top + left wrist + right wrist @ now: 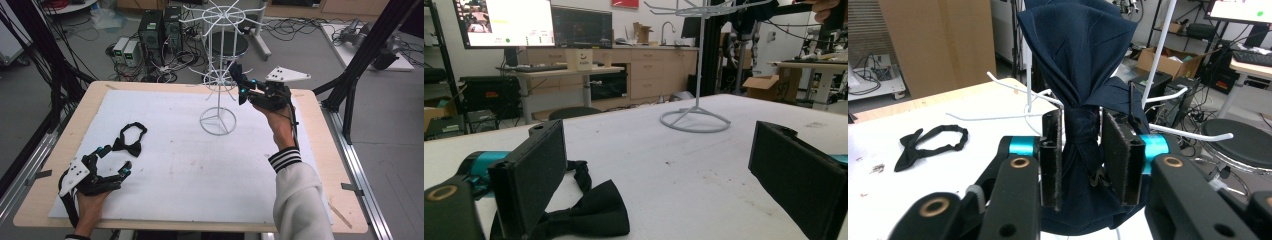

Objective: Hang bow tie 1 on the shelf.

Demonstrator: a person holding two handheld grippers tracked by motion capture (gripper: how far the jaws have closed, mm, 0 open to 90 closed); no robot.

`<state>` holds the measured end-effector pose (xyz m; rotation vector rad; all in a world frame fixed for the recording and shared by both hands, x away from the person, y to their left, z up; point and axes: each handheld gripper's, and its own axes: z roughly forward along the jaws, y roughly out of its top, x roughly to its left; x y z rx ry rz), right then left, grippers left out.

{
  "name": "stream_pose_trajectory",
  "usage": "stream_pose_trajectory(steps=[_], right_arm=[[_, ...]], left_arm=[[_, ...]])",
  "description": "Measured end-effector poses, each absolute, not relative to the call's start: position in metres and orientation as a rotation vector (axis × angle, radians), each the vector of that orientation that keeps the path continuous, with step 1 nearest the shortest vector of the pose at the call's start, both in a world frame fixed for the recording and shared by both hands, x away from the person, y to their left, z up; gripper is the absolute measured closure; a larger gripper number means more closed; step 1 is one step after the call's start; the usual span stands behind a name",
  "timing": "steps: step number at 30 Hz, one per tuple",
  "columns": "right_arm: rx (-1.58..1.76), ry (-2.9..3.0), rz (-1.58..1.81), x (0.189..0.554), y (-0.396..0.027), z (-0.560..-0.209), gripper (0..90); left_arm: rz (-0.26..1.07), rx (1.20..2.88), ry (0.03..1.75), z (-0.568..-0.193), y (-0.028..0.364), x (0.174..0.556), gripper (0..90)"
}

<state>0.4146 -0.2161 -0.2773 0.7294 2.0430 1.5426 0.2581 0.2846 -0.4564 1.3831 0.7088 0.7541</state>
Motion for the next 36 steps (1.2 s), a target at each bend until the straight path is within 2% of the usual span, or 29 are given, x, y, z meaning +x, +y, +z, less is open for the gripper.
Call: stream_pose_trajectory(steps=[3,8,11,13,27,36], right_arm=[[0.731,2.039,1.538,0.414,-0.215,-0.277,59.1],[0.746,2.011,1.515,0.408,-0.213,-0.276,26.9],[0.751,2.004,1.508,0.406,-0.214,-0.275,19.7],[0.748,1.994,1.521,0.404,-0.215,-0.274,11.7],[0.703,1.960,1.562,0.377,-0.226,-0.264,9.3],[0.789,1.901,1.568,0.359,-0.244,-0.277,9.3]], left_arm=[[0.754,1.383,0.709,-0.456,0.285,0.258,9.0],[0.753,1.381,0.709,-0.456,0.284,0.258,9.0],[0.752,1.382,0.710,-0.456,0.284,0.258,9.0],[0.753,1.381,0.710,-0.456,0.284,0.258,9.0],[0.761,1.370,0.713,-0.457,0.285,0.257,8.8],[0.763,1.366,0.712,-0.457,0.285,0.257,8.8]])
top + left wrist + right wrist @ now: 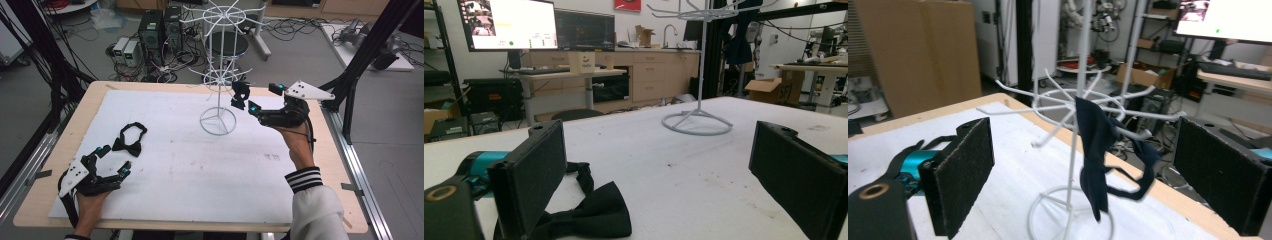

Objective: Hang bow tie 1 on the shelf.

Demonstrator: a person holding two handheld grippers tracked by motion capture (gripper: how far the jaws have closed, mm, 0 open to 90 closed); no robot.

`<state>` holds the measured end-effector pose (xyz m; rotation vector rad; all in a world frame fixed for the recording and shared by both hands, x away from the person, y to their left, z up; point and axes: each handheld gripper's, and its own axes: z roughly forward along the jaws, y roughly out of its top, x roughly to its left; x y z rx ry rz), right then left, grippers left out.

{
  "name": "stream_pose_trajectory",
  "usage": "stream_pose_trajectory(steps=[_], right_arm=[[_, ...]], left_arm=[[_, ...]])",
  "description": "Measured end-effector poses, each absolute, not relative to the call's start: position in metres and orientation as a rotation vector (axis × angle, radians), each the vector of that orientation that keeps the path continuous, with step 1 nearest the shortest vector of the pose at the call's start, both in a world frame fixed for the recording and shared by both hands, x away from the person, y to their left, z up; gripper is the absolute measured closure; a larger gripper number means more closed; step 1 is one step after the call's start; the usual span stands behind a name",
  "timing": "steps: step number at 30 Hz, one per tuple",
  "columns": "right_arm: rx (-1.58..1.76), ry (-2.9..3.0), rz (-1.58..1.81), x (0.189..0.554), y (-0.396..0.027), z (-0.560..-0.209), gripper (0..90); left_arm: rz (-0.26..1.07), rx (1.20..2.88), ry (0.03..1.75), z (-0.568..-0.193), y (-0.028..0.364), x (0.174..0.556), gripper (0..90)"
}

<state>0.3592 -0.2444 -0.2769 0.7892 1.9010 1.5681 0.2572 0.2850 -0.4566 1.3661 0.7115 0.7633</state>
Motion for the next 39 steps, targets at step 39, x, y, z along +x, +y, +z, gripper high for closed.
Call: stream_pose_trajectory(steps=[39], right_arm=[[0.907,1.838,1.484,0.298,-0.283,-0.363,9.3]], left_arm=[[0.771,1.370,0.717,-0.457,0.284,0.257,8.8]])
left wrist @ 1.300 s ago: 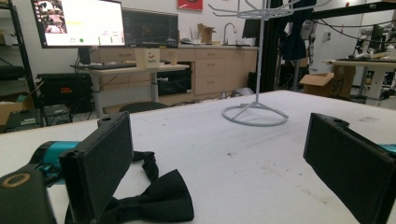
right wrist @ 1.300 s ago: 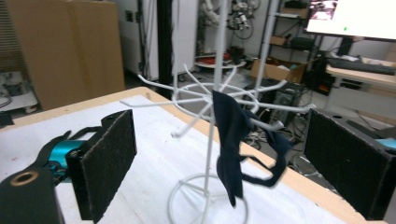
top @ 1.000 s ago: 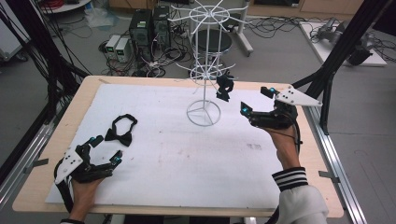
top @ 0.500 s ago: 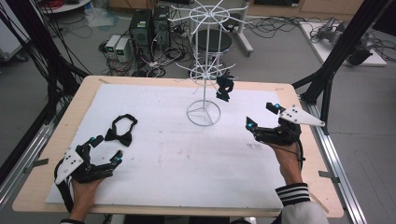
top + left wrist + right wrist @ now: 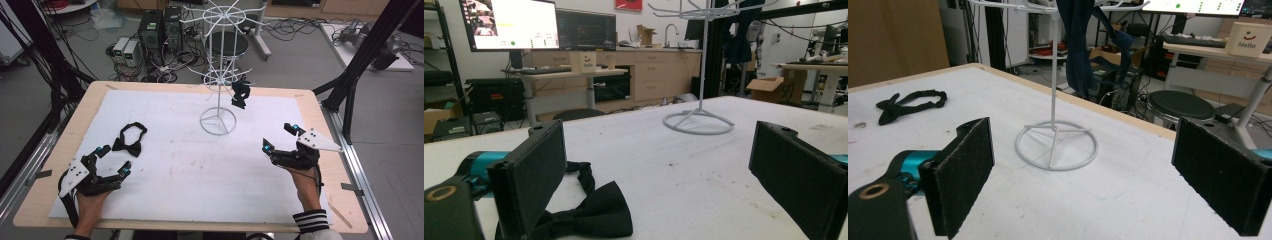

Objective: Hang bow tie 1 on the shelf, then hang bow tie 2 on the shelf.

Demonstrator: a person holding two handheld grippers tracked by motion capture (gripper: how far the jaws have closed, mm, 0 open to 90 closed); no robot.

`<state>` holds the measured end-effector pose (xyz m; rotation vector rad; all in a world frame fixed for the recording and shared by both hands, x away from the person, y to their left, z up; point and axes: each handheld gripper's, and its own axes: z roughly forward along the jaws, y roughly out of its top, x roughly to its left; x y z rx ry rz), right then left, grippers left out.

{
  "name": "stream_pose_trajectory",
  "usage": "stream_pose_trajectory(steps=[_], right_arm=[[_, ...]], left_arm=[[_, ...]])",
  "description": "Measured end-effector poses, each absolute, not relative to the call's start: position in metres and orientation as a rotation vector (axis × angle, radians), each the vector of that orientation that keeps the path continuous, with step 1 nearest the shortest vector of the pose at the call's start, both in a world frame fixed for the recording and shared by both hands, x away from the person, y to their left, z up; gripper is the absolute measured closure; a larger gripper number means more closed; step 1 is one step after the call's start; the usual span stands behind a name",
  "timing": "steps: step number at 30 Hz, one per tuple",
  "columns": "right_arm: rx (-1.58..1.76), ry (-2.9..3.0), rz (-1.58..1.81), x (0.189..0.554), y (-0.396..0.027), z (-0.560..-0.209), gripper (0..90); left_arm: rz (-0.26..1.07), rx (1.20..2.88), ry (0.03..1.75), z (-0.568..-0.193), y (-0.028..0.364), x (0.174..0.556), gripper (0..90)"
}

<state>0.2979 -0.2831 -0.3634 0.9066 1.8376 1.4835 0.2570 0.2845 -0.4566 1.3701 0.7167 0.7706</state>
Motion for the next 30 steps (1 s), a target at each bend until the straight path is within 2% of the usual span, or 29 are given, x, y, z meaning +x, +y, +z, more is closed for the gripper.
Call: stream_pose_trajectory(steps=[12,22,26,30], right_arm=[[0.909,1.826,1.499,0.297,-0.287,-0.366,9.3],[0.939,1.832,1.501,0.292,-0.289,-0.377,9.3],[0.901,1.823,1.496,0.290,-0.288,-0.380,9.3],[0.884,1.832,1.512,0.288,-0.288,-0.382,9.3]], left_arm=[[0.779,1.376,0.712,-0.456,0.284,0.257,8.8],[0.774,1.377,0.710,-0.456,0.284,0.257,5.9],[0.766,1.382,0.726,-0.456,0.284,0.259,1.7],[0.775,1.435,0.726,-0.453,0.287,0.263,1.7]])
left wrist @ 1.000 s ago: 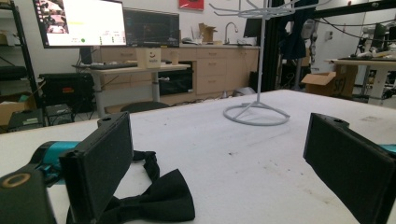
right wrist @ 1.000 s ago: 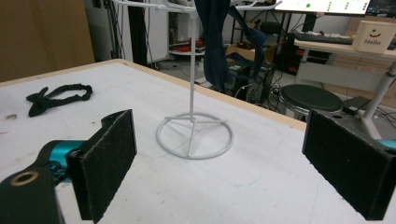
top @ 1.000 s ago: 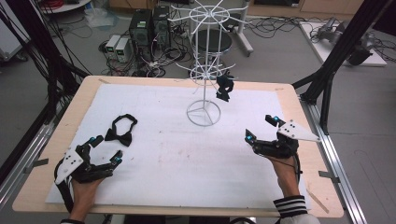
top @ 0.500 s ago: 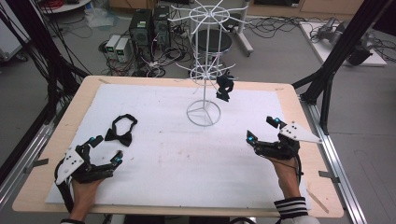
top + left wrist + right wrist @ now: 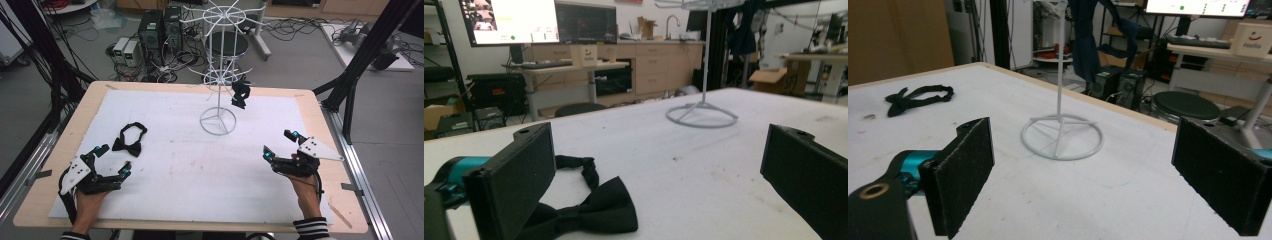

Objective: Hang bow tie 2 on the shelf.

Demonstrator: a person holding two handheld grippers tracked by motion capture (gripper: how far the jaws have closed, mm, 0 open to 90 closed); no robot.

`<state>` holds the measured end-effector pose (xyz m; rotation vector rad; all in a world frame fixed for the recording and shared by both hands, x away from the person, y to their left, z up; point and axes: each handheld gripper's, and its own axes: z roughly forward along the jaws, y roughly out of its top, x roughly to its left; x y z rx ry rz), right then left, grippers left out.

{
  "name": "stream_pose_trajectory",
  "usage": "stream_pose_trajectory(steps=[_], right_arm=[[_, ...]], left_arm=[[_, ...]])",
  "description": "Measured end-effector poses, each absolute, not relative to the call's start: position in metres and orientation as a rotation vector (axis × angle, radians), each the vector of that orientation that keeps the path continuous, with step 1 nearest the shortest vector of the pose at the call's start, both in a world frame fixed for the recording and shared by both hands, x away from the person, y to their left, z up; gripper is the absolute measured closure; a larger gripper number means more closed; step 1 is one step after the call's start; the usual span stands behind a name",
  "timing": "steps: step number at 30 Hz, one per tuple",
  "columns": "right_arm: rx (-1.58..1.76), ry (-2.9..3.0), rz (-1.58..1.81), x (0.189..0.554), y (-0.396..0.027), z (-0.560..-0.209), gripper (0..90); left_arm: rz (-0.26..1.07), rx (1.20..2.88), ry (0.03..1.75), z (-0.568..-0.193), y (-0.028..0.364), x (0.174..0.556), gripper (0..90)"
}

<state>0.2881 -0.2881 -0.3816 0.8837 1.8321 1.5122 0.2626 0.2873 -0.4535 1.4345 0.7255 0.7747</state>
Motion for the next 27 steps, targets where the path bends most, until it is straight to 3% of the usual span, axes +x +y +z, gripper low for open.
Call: stream_pose_trajectory(steps=[27], right_arm=[[0.914,1.784,1.594,0.272,-0.300,-0.413,9.2]], left_arm=[[0.657,1.788,0.614,-0.380,0.305,0.320,1.7]])
